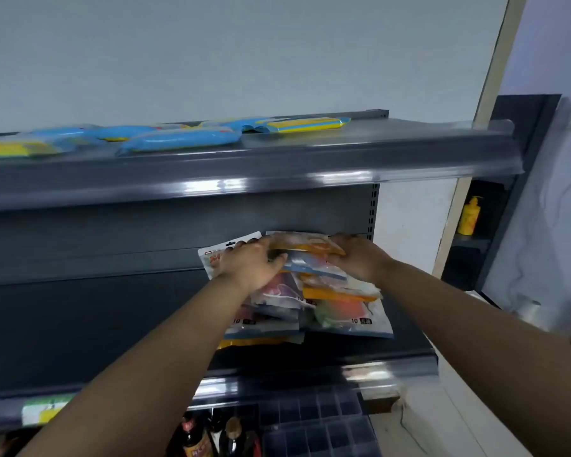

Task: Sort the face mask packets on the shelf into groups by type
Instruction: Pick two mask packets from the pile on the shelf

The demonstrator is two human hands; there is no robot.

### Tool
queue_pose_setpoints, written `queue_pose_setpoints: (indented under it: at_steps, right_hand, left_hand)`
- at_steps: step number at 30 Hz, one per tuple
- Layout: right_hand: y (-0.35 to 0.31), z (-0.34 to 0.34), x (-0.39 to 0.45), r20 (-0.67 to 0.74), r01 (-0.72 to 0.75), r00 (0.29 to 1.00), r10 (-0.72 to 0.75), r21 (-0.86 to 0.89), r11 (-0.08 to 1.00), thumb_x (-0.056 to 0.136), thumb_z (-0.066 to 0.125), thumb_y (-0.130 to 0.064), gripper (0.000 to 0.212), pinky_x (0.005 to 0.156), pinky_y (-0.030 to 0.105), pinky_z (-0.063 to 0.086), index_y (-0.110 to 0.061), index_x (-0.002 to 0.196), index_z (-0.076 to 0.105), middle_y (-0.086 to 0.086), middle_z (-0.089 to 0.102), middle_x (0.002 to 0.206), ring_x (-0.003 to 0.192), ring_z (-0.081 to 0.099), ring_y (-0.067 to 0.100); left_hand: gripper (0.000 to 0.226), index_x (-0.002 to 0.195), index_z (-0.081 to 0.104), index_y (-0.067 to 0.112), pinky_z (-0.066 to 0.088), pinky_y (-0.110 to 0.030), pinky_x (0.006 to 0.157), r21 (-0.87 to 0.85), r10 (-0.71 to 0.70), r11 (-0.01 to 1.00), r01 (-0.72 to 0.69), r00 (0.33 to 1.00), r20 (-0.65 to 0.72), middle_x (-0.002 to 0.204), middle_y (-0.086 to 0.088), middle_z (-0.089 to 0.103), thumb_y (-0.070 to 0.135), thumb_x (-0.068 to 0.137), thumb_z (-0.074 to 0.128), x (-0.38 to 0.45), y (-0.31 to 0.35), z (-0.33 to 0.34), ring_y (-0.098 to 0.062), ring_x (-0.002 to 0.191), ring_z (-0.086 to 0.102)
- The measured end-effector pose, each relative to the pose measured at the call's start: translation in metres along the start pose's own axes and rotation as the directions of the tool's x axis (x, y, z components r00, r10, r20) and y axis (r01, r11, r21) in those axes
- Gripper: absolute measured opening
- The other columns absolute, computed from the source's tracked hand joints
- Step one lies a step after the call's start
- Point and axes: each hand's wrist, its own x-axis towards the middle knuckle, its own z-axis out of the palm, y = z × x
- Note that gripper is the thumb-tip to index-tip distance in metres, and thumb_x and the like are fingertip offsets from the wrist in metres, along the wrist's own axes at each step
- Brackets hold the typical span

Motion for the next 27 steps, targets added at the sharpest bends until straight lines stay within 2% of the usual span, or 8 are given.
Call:
queue_pose_setpoints:
  at_steps: [3, 7, 11, 16, 20, 23, 24, 27]
  right_hand:
    - [0.012, 0.004, 0.024, -0.009, -0.083, 0.996, 0.085, 0.101, 0.991, 0.093, 0.047, -0.045, 0.052, 0.091, 0.031, 0.042, -0.01, 0.131, 0.047, 0.014, 0.056, 0.13, 0.115, 0.054, 0.029]
    - [0.022, 0.009, 0.052, 0.031, -0.128, 0.992, 0.125, 0.146, 0.981, 0.092, 0.047, -0.049, 0.059, 0.086, 0.027, 0.037, -0.008, 0.133, 0.048, 0.011, 0.053, 0.135, 0.12, 0.051, 0.028]
    - [0.029, 0.018, 0.071, 0.073, -0.196, 0.981, 0.182, 0.282, 0.939, 0.085, 0.053, -0.058, 0.068, 0.08, 0.024, 0.034, -0.004, 0.125, 0.057, 0.006, 0.058, 0.109, 0.096, 0.052, 0.019]
    - [0.036, 0.023, 0.086, 0.053, -0.239, 0.969, 0.243, 0.473, 0.848, 0.078, 0.069, -0.047, 0.046, 0.068, 0.024, 0.042, -0.006, 0.098, 0.066, 0.006, 0.062, 0.094, 0.083, 0.059, 0.019]
    - [0.042, 0.02, 0.088, 0.091, -0.252, 0.959, 0.27, 0.712, 0.656, 0.073, 0.079, -0.017, 0.048, 0.076, 0.025, 0.048, 0.0, 0.115, 0.061, 0.003, 0.062, 0.11, 0.097, 0.059, 0.017]
    - [0.051, 0.017, 0.089, 0.142, -0.248, 0.946, 0.291, 0.896, 0.37, 0.08, 0.065, 0.009, 0.04, 0.079, 0.035, 0.053, 0.003, 0.119, 0.055, 0.015, 0.059, 0.124, 0.102, 0.062, 0.027]
    - [0.053, 0.014, 0.087, 0.152, -0.239, 0.945, 0.291, 0.927, 0.29, 0.082, 0.059, 0.013, 0.039, 0.081, 0.037, 0.052, 0.003, 0.12, 0.054, 0.017, 0.058, 0.123, 0.101, 0.061, 0.029]
    - [0.067, 0.007, 0.084, 0.126, -0.182, 0.957, 0.262, 0.962, 0.203, 0.086, 0.054, 0.011, 0.036, 0.079, 0.04, 0.054, 0.002, 0.121, 0.052, 0.021, 0.058, 0.116, 0.09, 0.062, 0.028]
  left_hand:
    - [0.054, 0.138, 0.039, 0.025, 0.044, -0.035, 0.095, -0.078, -0.018, 0.997, 0.021, 0.999, 0.035, 0.136, -0.008, 0.053, 0.054, 0.093, 0.038, 0.02, -0.003, 0.004, -0.029, 0.124, 0.049]
    - [0.053, 0.139, 0.039, 0.024, 0.043, -0.034, 0.096, -0.146, -0.03, 0.988, 0.04, 0.997, 0.072, 0.138, -0.007, 0.052, 0.052, 0.094, 0.04, 0.043, -0.006, 0.011, -0.028, 0.124, 0.049]
    - [0.052, 0.137, 0.041, 0.02, 0.046, -0.036, 0.095, -0.161, -0.064, 0.984, 0.074, 0.996, 0.067, 0.134, -0.011, 0.054, 0.049, 0.094, 0.042, 0.055, -0.006, 0.02, -0.03, 0.121, 0.052]
    - [0.05, 0.133, 0.047, 0.017, 0.046, -0.035, 0.093, -0.212, -0.098, 0.971, 0.113, 0.992, 0.081, 0.129, -0.012, 0.058, 0.044, 0.092, 0.05, 0.061, -0.005, 0.03, -0.031, 0.118, 0.053]
    - [0.048, 0.131, 0.048, 0.014, 0.044, -0.032, 0.095, -0.269, -0.111, 0.954, 0.13, 0.99, 0.083, 0.13, -0.012, 0.057, 0.041, 0.092, 0.053, 0.06, 0.004, 0.031, -0.029, 0.119, 0.053]
    - [0.052, 0.131, 0.048, 0.012, 0.042, -0.03, 0.093, -0.272, -0.116, 0.954, 0.13, 0.991, 0.067, 0.132, -0.012, 0.057, 0.043, 0.09, 0.055, 0.059, 0.013, 0.033, -0.028, 0.12, 0.053]
    - [0.054, 0.131, 0.048, 0.013, 0.042, -0.03, 0.092, -0.251, -0.12, 0.959, 0.134, 0.99, 0.07, 0.132, -0.012, 0.057, 0.045, 0.089, 0.055, 0.058, 0.017, 0.034, -0.028, 0.12, 0.053]
    - [0.057, 0.13, 0.051, 0.018, 0.045, -0.032, 0.094, -0.183, -0.163, 0.968, 0.173, 0.984, 0.07, 0.13, -0.01, 0.059, 0.056, 0.087, 0.051, 0.056, 0.024, 0.038, -0.028, 0.119, 0.054]
